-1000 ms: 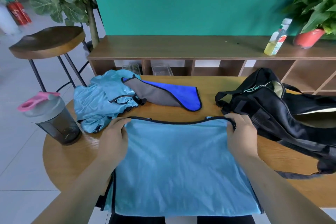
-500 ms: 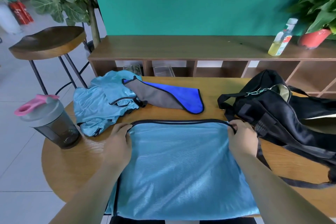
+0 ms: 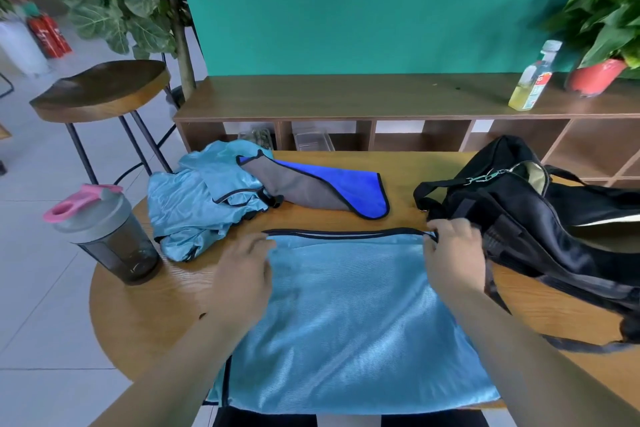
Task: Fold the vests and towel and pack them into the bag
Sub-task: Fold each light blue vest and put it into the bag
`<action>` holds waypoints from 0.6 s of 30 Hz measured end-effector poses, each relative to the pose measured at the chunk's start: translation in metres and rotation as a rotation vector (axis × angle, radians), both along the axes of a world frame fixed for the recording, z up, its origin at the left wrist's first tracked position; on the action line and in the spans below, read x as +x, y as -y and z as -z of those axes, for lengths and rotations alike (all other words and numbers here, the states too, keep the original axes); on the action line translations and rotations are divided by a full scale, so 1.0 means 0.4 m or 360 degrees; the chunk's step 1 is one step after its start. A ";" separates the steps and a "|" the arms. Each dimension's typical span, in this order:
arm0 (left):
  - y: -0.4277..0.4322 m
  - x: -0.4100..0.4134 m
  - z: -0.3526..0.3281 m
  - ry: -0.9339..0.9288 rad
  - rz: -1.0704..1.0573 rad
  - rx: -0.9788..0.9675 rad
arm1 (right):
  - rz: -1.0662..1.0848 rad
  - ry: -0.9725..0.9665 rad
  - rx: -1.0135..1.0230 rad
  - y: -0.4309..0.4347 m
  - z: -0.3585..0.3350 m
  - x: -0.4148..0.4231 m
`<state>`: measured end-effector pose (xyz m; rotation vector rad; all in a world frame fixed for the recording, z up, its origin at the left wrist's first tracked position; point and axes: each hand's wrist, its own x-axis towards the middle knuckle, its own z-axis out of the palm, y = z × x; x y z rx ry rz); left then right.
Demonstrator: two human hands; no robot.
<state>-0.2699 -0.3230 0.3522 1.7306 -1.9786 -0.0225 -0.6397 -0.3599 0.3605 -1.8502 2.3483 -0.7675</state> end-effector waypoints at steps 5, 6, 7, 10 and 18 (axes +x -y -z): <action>-0.006 -0.093 0.046 0.0455 0.0016 0.0594 | -0.0411 -0.0303 0.0382 -0.073 0.043 0.098; -0.005 -0.092 0.049 0.0514 0.0000 0.0634 | -0.0394 -0.0336 0.0487 -0.075 0.052 0.093; -0.003 -0.088 0.049 0.0521 -0.0011 0.0648 | -0.0373 -0.0355 0.0553 -0.074 0.055 0.087; 0.000 -0.082 0.041 0.0516 -0.0024 0.0669 | -0.0373 -0.0410 0.0636 -0.069 0.050 0.082; -0.015 -0.084 0.008 0.0437 0.0097 0.0524 | -0.0495 -0.0281 0.0628 -0.081 0.012 0.078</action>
